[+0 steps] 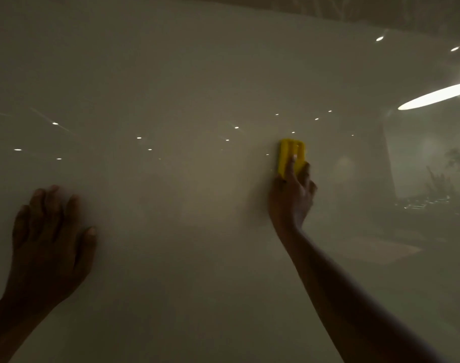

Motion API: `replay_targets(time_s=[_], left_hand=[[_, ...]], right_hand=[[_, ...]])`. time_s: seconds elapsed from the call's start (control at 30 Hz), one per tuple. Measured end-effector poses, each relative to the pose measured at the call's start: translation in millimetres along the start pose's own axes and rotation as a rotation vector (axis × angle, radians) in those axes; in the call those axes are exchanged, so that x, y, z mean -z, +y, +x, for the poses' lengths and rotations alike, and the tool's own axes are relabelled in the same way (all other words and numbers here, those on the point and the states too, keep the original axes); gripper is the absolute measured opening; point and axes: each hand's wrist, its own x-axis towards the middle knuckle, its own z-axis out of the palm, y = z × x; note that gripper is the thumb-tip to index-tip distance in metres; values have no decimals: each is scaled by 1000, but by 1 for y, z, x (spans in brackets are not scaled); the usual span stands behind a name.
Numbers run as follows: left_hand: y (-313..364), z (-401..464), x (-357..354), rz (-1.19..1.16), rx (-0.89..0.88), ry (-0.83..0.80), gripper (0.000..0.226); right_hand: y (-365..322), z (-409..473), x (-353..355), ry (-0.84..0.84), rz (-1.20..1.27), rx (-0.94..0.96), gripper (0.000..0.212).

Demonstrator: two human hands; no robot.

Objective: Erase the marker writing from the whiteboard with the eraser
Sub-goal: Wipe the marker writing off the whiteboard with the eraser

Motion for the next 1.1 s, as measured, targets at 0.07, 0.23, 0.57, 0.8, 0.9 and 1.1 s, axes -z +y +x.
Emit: replay_targets(time_s=[0.07, 0.23, 0.57, 0.8, 0.9, 1.1], left_hand=[[-2, 2, 1, 27, -6, 19, 64], [-10, 11, 7, 52, 32, 4, 66], [-52, 15, 23, 88, 70, 17, 67], [-92, 9, 41, 96, 107, -4, 67], [-101, 8, 46, 83, 109, -5, 67], [-112, 4, 51, 77, 153, -16, 66]], right_hand=[[-35, -16, -9, -30, -1, 301, 60], [-69, -54, -13, -308, -100, 1167, 54], [-66, 102, -24, -33, -128, 466, 61], [-138, 103, -38, 65, -21, 142, 61], [-178, 91, -46, 16, -31, 267, 62], [-273, 37, -67, -80, -48, 541, 59]])
